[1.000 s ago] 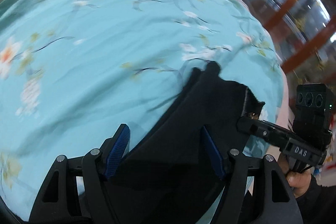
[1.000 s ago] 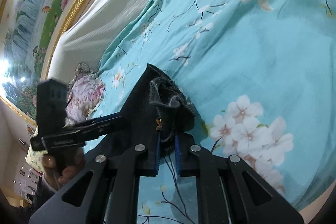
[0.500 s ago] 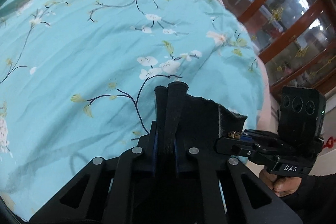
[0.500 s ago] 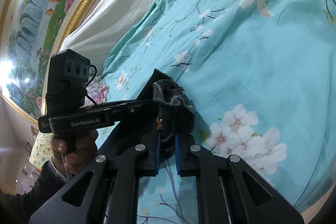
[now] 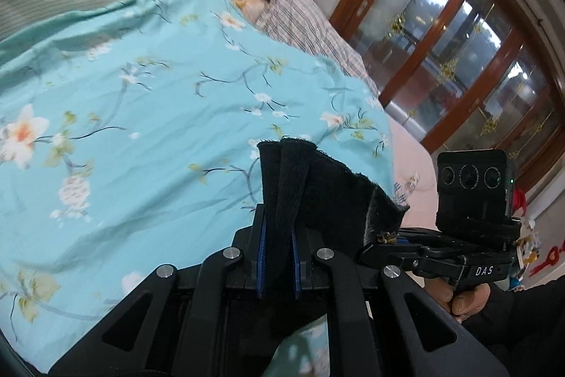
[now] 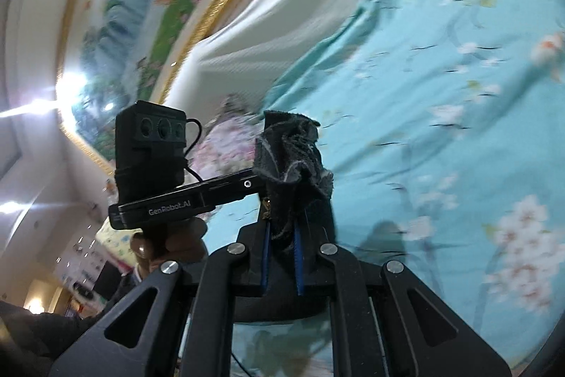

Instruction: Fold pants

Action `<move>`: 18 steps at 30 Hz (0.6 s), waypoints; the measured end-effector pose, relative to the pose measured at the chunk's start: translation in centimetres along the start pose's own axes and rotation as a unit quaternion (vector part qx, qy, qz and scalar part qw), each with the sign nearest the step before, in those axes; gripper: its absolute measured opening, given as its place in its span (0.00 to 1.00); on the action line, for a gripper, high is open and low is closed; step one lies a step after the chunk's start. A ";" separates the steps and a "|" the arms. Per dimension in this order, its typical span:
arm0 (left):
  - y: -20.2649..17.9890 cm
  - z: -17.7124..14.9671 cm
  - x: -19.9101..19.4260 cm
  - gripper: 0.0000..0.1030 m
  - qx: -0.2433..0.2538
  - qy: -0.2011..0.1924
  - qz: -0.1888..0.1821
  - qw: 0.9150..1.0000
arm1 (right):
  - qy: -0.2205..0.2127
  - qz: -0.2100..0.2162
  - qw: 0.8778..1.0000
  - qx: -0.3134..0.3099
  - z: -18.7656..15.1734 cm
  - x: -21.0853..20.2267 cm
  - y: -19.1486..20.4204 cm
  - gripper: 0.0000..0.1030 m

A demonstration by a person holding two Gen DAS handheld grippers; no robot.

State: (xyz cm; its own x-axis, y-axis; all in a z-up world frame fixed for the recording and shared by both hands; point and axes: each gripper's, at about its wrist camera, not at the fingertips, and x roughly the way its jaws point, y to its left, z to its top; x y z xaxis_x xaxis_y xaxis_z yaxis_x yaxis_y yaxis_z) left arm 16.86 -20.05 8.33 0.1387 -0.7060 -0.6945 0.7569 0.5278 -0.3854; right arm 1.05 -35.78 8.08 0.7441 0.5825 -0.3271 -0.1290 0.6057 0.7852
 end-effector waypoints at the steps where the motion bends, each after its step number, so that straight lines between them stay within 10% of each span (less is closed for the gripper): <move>1: 0.1 -0.4 -0.7 0.10 -0.002 -0.006 0.002 1.000 | 0.006 0.009 1.000 -0.005 -0.2 0.6 0.7 0.12; 18: 6.7 -10.7 -7.3 0.10 -0.114 -0.072 0.028 0.990 | 0.122 0.059 0.991 -0.018 -5.6 9.5 4.0 0.12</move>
State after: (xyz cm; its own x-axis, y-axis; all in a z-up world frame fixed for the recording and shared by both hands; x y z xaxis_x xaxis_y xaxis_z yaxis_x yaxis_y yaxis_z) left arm 14.04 -6.34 4.30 0.2789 -0.7239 -0.6311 0.5840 0.6495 -0.4869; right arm 3.97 -24.78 5.12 0.5430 0.7612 -0.3545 -0.2324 0.5419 0.8077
